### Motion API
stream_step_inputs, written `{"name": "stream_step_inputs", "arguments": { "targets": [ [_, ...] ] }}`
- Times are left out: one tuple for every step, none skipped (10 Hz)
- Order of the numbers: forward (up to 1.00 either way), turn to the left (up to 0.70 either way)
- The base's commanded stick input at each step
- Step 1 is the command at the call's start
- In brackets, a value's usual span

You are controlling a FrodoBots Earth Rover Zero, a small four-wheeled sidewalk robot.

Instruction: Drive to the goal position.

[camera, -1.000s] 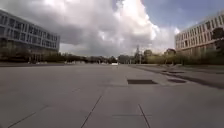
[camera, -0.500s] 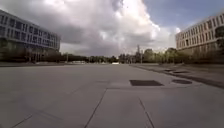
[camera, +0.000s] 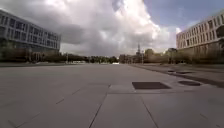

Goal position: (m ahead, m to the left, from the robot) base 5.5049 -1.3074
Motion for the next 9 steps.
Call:
{"name": "stream_step_inputs", "arguments": {
  "targets": [
    [0.7,0.0],
    [0.7,0.0],
    [0.7,0.0],
    [0.7,0.0],
    [0.7,0.0],
    [0.7,0.0],
    [0.7,0.0],
    [0.7,0.0],
    [0.7,-0.02]
  ]
}}
